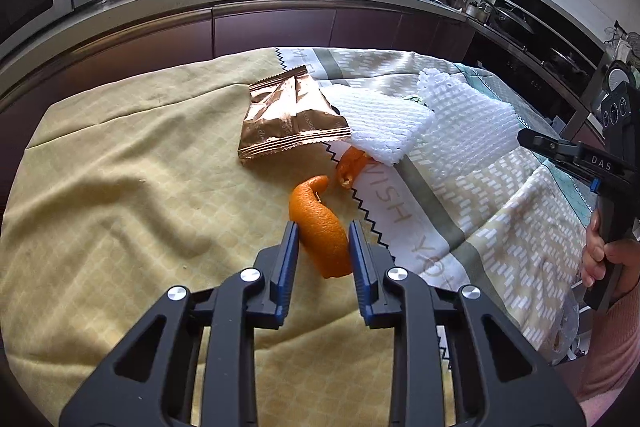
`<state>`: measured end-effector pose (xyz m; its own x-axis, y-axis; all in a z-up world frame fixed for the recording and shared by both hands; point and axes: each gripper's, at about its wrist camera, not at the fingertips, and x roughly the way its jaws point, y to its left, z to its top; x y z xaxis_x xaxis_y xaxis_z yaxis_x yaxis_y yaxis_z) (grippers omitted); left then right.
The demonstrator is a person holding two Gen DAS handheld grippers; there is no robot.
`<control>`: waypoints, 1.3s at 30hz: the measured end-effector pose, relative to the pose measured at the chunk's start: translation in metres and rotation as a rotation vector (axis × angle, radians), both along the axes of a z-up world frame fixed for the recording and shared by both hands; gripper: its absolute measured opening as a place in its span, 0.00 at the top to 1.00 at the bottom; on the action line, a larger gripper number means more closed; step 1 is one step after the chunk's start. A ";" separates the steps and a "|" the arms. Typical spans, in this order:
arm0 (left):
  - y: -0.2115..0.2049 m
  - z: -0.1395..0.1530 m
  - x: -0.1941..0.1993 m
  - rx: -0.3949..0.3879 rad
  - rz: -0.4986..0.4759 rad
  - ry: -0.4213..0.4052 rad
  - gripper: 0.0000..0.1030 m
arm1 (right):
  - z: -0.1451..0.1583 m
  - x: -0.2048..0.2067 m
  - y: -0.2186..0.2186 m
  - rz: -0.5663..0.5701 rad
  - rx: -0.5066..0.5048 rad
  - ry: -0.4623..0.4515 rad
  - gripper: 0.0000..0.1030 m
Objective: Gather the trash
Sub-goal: 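Grasp the orange peel with the left tool while the right tool grasps the white foam net, then carry the orange peel and foam net over the blue bin with both tools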
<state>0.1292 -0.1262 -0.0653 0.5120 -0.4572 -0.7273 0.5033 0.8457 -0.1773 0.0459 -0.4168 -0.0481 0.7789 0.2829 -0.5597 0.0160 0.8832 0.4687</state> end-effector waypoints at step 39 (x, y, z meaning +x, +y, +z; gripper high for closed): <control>0.154 0.044 -0.068 -0.045 0.200 -0.143 0.80 | 0.065 -0.011 0.124 0.301 0.058 -0.170 0.95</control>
<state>0.0608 0.0278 -0.0210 0.6921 -0.3662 -0.6220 0.3491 0.9241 -0.1555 0.0352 -0.2930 0.0169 0.7362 0.5415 -0.4058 -0.3235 0.8084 0.4918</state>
